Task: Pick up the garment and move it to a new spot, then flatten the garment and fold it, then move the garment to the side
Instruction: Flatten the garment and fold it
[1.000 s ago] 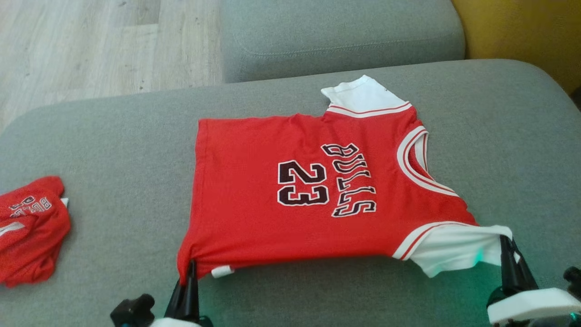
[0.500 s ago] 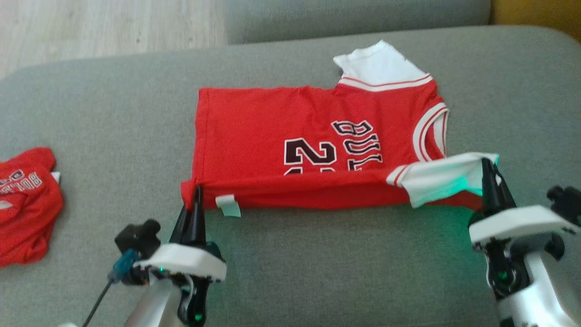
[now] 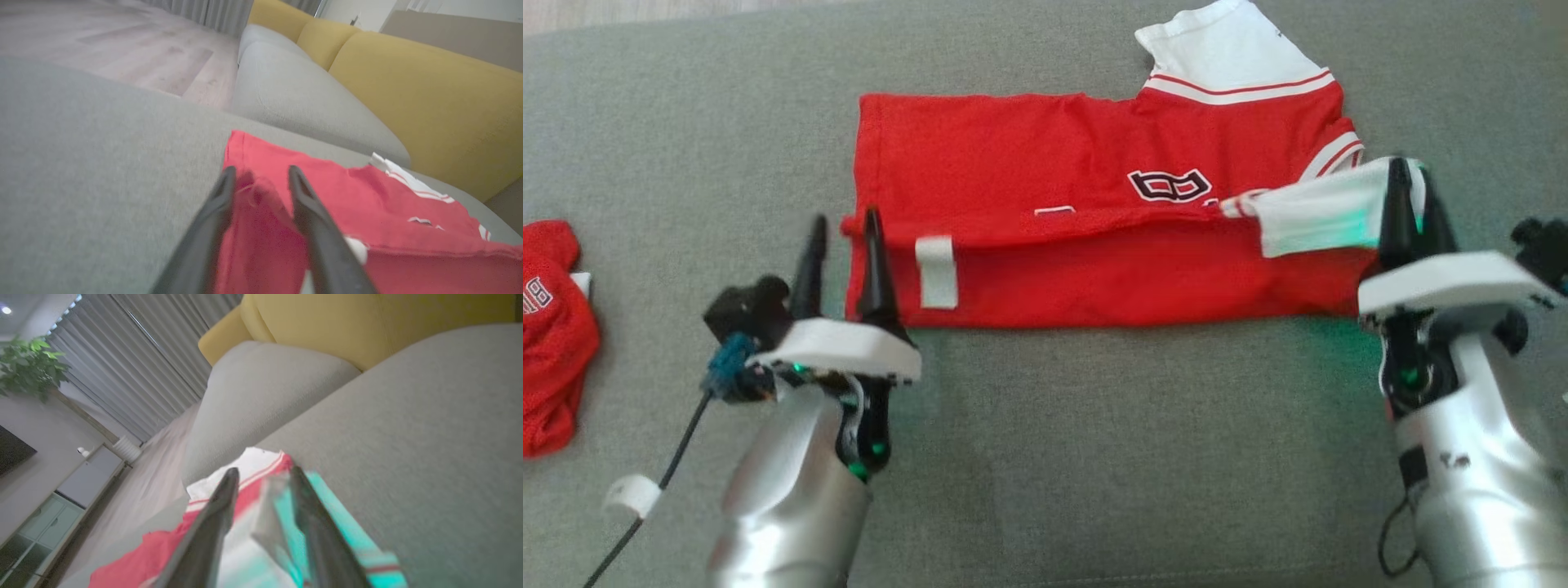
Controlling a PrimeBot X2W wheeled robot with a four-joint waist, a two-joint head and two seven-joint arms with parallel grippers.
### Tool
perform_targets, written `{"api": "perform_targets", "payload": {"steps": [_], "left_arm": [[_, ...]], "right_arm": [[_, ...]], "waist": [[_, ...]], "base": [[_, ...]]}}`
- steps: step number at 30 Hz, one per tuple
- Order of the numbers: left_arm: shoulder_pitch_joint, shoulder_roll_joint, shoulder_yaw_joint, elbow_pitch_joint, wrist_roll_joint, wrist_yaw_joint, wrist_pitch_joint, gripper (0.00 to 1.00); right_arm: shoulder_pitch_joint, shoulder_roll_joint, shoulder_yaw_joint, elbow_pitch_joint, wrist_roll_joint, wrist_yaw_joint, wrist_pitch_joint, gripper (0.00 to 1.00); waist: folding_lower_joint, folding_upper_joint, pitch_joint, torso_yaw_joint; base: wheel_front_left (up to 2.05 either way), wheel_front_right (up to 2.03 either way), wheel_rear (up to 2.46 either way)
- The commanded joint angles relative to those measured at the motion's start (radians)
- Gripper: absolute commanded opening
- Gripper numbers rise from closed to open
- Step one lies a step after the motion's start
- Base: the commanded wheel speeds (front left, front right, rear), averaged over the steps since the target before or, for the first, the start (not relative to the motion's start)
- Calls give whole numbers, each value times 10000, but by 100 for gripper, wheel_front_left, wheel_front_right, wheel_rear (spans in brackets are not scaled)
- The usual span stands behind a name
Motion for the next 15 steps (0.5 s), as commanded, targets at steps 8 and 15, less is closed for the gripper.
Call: {"api": "perform_targets", "payload": {"steps": [8,15], "left_arm": [[842,177,631,-885,1931,681,-66,100],[2334,177,1001,-1439,3297,961,-66,100]], "right_arm": [[-182,-302,512,204,-2331,-7,-1102,100],[1510,-29,-371,-1365,-4739,-7,-1116,100]], "waist": [[-3,0,-346,87],[-3,0,-867,189]], "base": [[0,0,0],[0,0,0]]}}
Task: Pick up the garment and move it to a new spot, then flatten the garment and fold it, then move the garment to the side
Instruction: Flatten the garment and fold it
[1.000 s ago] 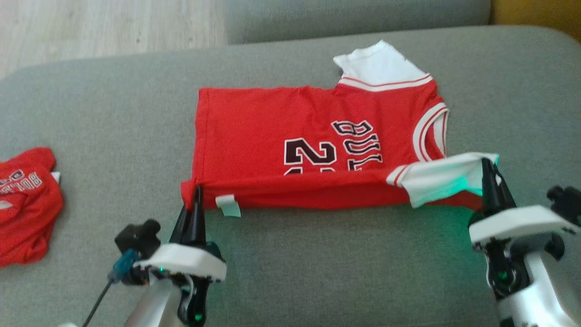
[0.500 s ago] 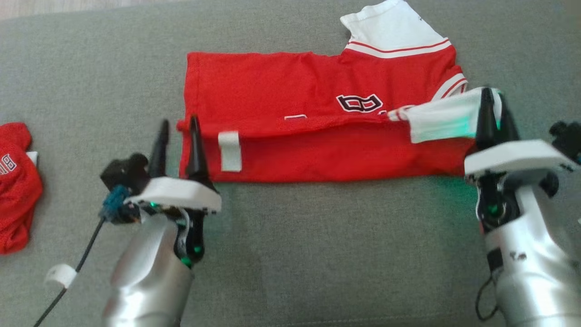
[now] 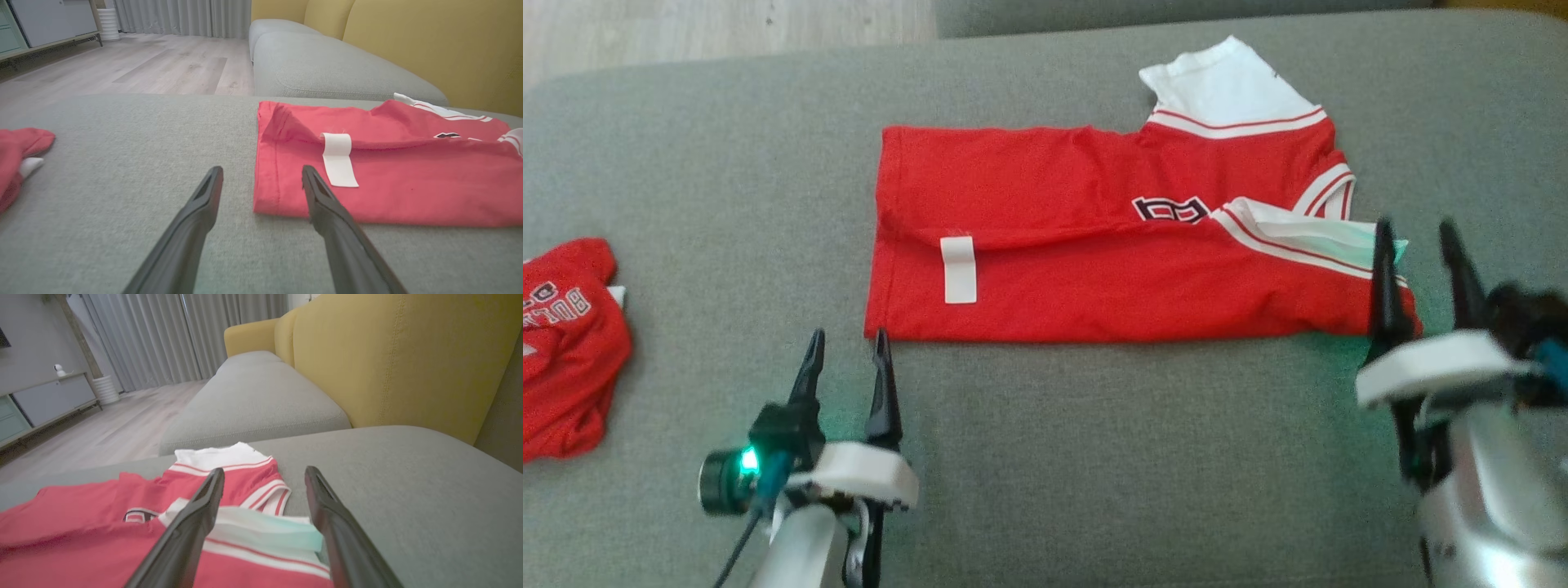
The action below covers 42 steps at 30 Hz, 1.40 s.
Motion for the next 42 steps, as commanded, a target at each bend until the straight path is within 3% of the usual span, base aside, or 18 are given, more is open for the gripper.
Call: {"api": "perform_targets", "payload": {"steps": [1,12,25,35,42], "left_arm": [[68,156,442,-407,164,73,-65,100],[1911,156,793,-874,793,133,-65,100],[2892,156,816,-1247,931,191,-65,100],[2722,156,711,-1339,665,105,-65,100],[1397,156,662,-1023,369,-478,-65,100]], "right_arm": [[258,130,182,-458,-270,-7,-133,100],[2209,498,-129,-796,-1012,-7,-134,100],[3010,532,-39,-635,-576,-7,-135,100],[2890,533,81,-645,-483,-7,-135,100],[2425,533,14,-713,-427,-7,-135,100]], "waist": [[1,0,-208,47],[1,0,-1420,201],[1,0,-1953,185],[1,0,-1803,138],[1,0,-1137,66]], "base": [[0,0,0],[0,0,0],[0,0,0],[0,0,0],[0,0,0]]}}
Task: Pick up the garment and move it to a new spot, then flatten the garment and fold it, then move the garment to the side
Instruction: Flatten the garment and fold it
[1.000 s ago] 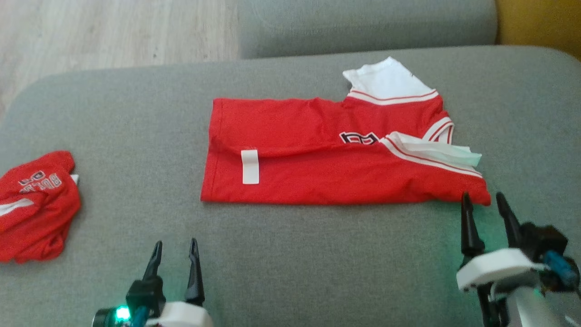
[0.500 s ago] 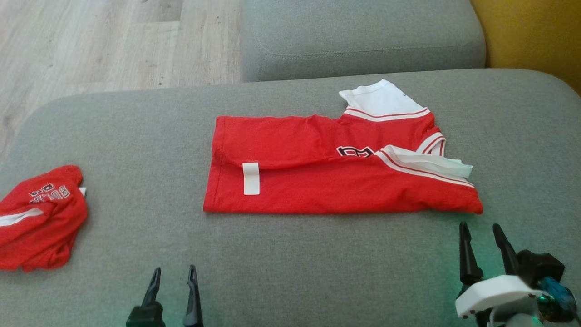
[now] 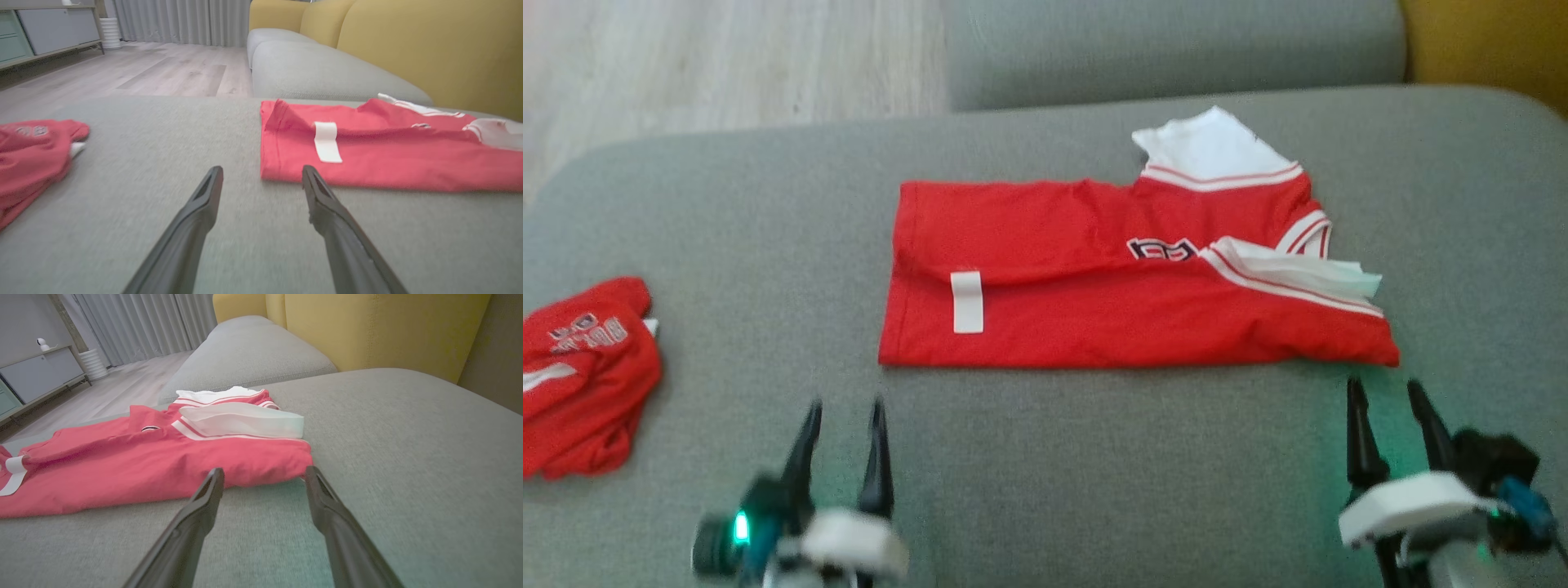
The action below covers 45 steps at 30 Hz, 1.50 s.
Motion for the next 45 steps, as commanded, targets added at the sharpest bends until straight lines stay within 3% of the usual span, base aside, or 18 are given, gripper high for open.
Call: {"api": "perform_targets", "payload": {"steps": [1,7,13,21,22,25,37,45], "left_arm": [[-1099,74,244,-92,-151,-164,-65,100],[-2921,74,361,1438,-343,-763,-65,100],[-4306,163,815,3288,-485,-1058,-65,100],[-4572,186,1139,3848,-454,-1255,-65,100],[-4573,180,1174,3857,-442,-1273,-65,87],[-4532,161,1189,3897,-339,-1321,-65,0],[-3614,82,1054,2802,-197,-1460,-65,0],[-3267,76,410,2644,-682,-1474,-65,0]], "right_arm": [[-742,-50,218,-392,-3,-7,-135,100],[-1326,-49,467,-488,83,-7,-135,100],[-1725,-49,570,-538,231,-7,-135,100],[-1797,-49,363,-604,172,-7,-135,100],[-1805,-49,349,-610,168,-7,-135,100],[-1837,-49,278,-603,148,-7,-135,100],[-2131,-49,-185,-399,448,-7,-135,100],[-2815,-49,-330,752,798,-7,-135,100]], "waist": [[0,0,390,-57],[0,0,1150,-378],[0,0,1777,-869],[0,0,2049,-1067],[0,0,2064,-1074],[0,0,2075,-1060],[0,0,1818,-745],[0,0,1902,-509]], "base": [[0,0,0],[0,0,0],[0,0,0],[0,0,0],[0,0,0],[0,0,0],[0,0,0],[0,0,0]]}}
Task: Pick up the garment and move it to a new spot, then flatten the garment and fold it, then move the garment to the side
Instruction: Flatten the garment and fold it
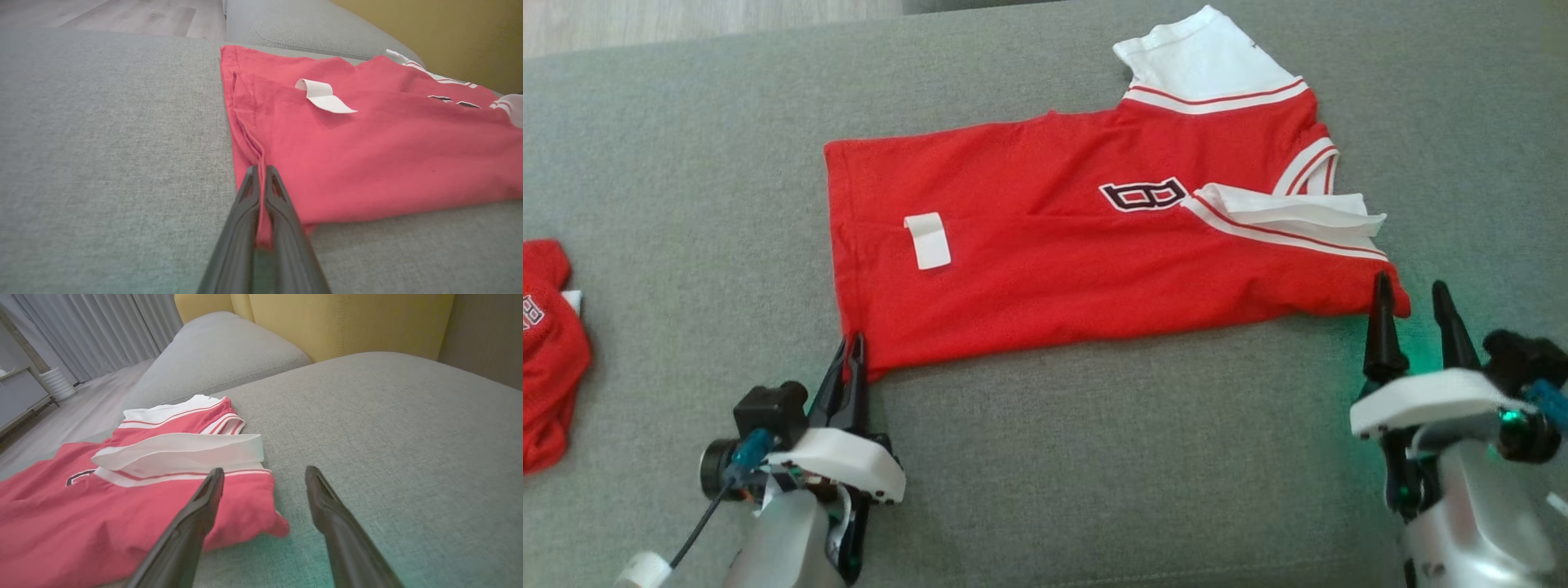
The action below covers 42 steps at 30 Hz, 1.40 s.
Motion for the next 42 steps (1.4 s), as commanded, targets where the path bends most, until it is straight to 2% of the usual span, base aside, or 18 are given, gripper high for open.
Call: {"api": "perform_targets", "payload": {"steps": [1,11,18,26,27,28,29,35,42], "left_arm": [[-173,158,163,-282,-81,-18,-65,0],[-237,157,-85,-327,-202,59,-65,0],[-222,157,-176,-345,-301,91,-65,0],[-201,157,-169,-335,-305,82,-65,0],[-185,157,-166,-336,-308,82,-65,0],[-162,157,-163,-343,-318,89,-65,0],[-135,157,-154,-351,-329,97,-65,0],[145,157,32,-608,-425,188,-65,0],[958,156,208,-986,-538,308,-65,0]], "right_arm": [[-582,-47,171,-19,137,-7,-135,100],[-1483,-47,225,1548,339,-7,-135,100],[-1283,-47,-168,2260,-25,-7,-136,100],[-1042,-47,186,2572,116,-7,-136,100],[-968,-47,292,2604,167,-7,-136,70],[-899,-47,403,2624,229,-7,-136,13],[-835,-47,455,2613,271,-7,-136,0],[-555,-47,-120,1619,-123,-7,-136,0],[159,-173,-711,773,-401,-7,-136,0]], "waist": [[0,0,62,36],[0,0,228,113],[0,0,336,164],[0,0,362,233],[0,0,347,240],[0,0,326,245],[0,0,308,245],[0,0,-27,249],[0,0,-920,460]], "base": [[0,0,0],[0,0,0],[0,0,0],[0,0,0],[0,0,0],[0,0,0],[0,0,0],[0,0,0],[0,0,0]]}}
